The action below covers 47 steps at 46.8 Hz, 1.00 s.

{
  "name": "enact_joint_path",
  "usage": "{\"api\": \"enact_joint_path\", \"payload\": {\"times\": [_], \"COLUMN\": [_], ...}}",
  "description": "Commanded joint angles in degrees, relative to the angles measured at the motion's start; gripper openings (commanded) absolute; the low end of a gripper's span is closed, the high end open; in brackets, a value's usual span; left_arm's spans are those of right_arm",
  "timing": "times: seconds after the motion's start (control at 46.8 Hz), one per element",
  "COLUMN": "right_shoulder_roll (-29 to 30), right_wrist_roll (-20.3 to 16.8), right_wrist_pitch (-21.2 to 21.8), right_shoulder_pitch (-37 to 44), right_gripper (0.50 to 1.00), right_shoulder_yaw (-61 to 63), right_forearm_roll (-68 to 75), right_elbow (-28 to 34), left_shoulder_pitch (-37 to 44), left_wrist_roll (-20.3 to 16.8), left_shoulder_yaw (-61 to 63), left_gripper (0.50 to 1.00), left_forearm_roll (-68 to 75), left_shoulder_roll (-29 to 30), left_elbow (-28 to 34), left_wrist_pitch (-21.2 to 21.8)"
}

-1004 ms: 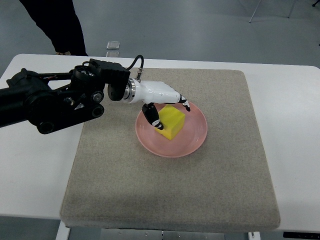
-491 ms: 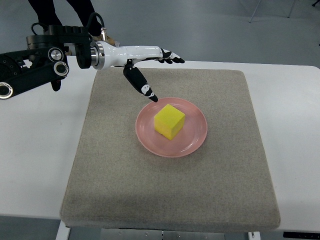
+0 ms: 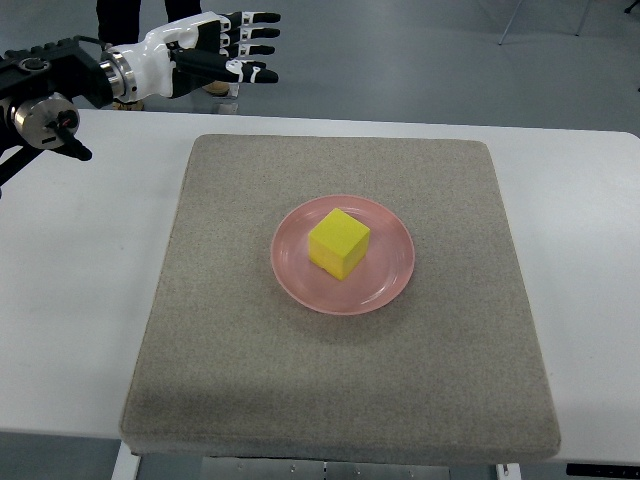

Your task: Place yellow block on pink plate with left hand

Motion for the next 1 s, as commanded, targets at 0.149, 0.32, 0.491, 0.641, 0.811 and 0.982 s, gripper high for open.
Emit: {"api": "enact_joint_path", "payload": {"times": [0.149,0.32,0.491,0.641,0.811,0.982], "right_shoulder_roll": [0.0,0.0,0.0,0.0,0.0,0.0], "right_wrist_roll": [0.0,0.0,0.0,0.0,0.0,0.0], "right_wrist_pitch": [0.0,0.0,0.0,0.0,0.2,0.4], "right_shoulder_pitch": [0.0,0.0,0.0,0.0,0.0,0.0], "right_gripper": [0.924,0.924,0.924,0.924,0.924,0.924], "right_shoulder_yaw": [0.0,0.0,0.0,0.0,0.2,0.0], "right_forearm_roll": [0.0,0.0,0.0,0.0,0.0,0.0], "right_elbow": [0.0,0.0,0.0,0.0,0.0,0.1], "left_shoulder_pitch": [7.1,9.3,10.2,11.7,13.3,14.2], "left_wrist_roll": [0.9,3.1,7.3,8.0,8.6,8.7], "left_shoulder_yaw": [-10.5,-12.2,-12.1,-12.1,-12.2,-12.2], "left_gripper": [0.996,0.996,0.996,0.996,0.996,0.996], "left_forearm_roll": [-3.5,-8.1,-18.1,-20.7,-23.8,-24.3], "left_shoulder_roll": [0.0,0.0,0.3,0.3,0.2,0.2], "left_elbow": [3.0,3.4,3.7,4.1,4.1,4.3], "left_wrist_pitch": [-9.5,-12.4,-12.4,-12.5,-12.3,-12.4]}}
